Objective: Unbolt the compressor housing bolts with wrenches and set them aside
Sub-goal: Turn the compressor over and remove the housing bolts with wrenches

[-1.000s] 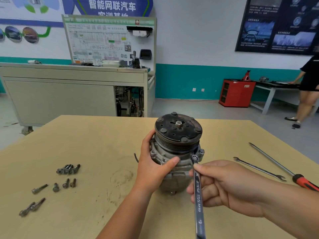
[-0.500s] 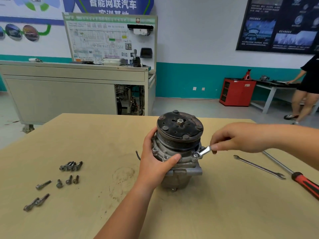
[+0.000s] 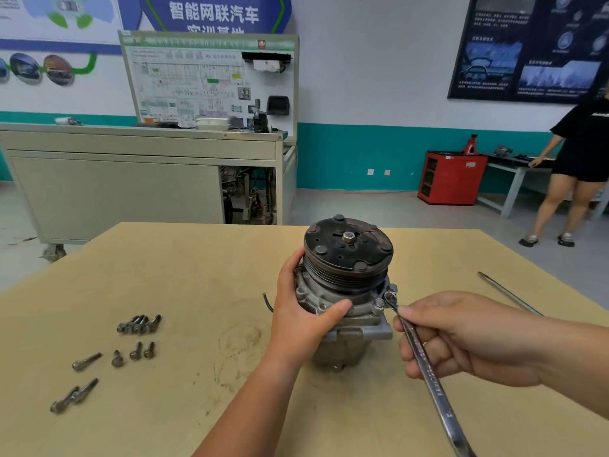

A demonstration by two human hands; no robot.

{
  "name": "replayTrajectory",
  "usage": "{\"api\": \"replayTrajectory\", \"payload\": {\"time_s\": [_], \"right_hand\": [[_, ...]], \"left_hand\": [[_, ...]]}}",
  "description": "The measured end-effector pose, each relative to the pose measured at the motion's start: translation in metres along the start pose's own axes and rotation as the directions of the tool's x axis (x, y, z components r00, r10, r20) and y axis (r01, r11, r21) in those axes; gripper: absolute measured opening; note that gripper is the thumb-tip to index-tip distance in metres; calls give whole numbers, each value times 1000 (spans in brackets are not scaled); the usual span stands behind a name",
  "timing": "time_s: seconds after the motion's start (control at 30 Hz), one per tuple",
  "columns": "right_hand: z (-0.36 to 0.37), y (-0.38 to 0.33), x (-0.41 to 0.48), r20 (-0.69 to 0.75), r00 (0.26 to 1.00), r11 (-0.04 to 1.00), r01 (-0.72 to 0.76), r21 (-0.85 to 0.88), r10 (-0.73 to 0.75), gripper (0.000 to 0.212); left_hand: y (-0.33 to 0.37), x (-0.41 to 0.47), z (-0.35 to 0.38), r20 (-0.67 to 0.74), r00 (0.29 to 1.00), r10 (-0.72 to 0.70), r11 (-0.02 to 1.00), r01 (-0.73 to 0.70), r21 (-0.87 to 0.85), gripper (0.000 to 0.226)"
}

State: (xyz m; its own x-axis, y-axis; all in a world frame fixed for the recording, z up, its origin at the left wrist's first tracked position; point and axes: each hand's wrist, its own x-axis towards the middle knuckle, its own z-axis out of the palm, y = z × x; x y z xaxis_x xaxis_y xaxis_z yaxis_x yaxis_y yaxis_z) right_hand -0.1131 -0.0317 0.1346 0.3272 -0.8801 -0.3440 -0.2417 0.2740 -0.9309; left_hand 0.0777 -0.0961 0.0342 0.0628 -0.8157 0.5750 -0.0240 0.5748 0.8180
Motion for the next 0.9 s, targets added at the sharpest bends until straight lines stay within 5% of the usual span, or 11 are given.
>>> {"api": "replayTrajectory", "payload": {"time_s": [0.2, 0.4, 0.6, 0.77, 0.83, 0.9], "right_hand": [[5, -4, -4, 7, 1000, 997, -7, -78, 8, 25], [-6, -19, -1, 43, 994, 912, -72, -403, 98, 29], [-29, -60, 9, 19, 972, 610, -131, -782, 233, 34], [-41, -59, 23, 35, 999, 223, 35, -974, -4, 21], [-50, -57, 19, 43, 999, 264, 39, -964, 9, 20], [-55, -53, 9, 44, 992, 420, -8, -907, 115, 21]], "left_hand": [[-1, 1, 0, -10, 1000, 1, 1000, -1, -5, 80], [0, 0, 1, -5, 1000, -13, 1000, 13, -16, 83], [1, -1, 0, 1, 1000, -27, 1000, 27, -2, 80], [3, -2, -1, 6, 999, -43, 999, 43, 14, 81], [3, -2, -1, 3, 999, -46, 999, 46, 23, 81], [3, -1, -1, 1, 999, -43, 999, 43, 23, 80]]}}
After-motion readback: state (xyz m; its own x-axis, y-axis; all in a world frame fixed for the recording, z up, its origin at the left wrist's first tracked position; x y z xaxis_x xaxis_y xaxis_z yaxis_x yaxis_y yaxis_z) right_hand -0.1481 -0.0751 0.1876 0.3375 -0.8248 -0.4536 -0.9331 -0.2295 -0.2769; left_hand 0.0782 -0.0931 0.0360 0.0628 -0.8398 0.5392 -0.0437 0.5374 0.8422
